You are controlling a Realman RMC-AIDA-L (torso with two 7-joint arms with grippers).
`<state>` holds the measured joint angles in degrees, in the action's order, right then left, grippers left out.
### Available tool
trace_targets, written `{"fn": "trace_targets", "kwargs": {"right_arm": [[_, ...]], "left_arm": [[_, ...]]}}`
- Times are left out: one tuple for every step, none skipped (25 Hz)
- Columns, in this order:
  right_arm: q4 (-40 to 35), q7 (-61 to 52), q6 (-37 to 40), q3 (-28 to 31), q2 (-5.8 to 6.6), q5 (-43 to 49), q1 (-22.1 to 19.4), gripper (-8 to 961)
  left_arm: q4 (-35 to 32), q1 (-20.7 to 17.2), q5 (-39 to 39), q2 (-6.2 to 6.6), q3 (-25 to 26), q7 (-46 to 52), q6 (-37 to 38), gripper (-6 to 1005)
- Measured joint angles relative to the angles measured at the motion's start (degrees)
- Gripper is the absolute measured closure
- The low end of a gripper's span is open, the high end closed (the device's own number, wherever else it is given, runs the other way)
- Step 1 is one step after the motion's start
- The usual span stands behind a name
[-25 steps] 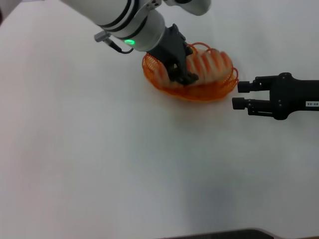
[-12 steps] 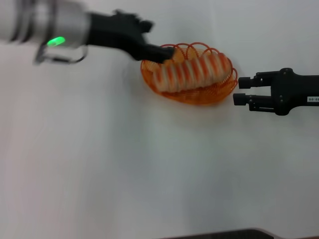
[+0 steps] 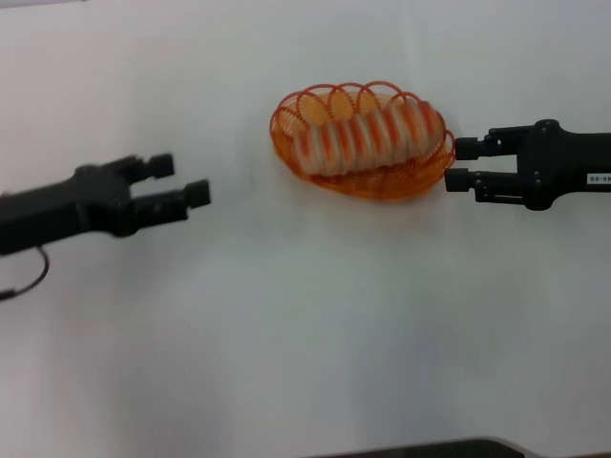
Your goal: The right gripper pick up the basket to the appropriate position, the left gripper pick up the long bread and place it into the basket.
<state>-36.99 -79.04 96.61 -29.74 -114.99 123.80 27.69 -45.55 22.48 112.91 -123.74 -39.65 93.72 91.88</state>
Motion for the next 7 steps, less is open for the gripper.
{"fn": "trace_targets", "kwargs": {"right_arm": [[0.0,-0.2,0.0,-0.1,0.01,0.0,0.1,415],[0.0,-0.3,0.0,-0.2,0.01,0.1,0.3,415],[0.0,-0.4,0.0,-0.3,0.01,0.1,0.5,415],[0.0,-0.4,0.0,-0.3,0.01,0.2,0.6,415],[0.0,-0.5,0.0,-0.4,0.02,0.2,0.7,415],[0.0,-0.5,0.0,-0.4,0.03,0.2,0.8,415],[0.0,-0.6,0.0,-0.4,0.03,0.2,0.9,415]], "left_arm": [[0.2,-1.1,0.1,-0.05,0.3,-0.4,0.0,111],[0.3,-1.6,0.2,-0.08,0.4,-0.5,-0.1,111],[0.5,-2.1,0.4,-0.10,0.6,-0.6,-0.2,111],[0.8,-2.3,0.9,-0.10,1.0,-0.6,-0.3,111],[1.1,-2.3,1.6,-0.09,1.4,-0.7,-0.3,111],[1.3,-2.2,2.1,-0.07,1.6,-0.7,-0.3,111],[1.6,-1.9,2.7,-0.03,1.7,-0.7,-0.3,111]]}}
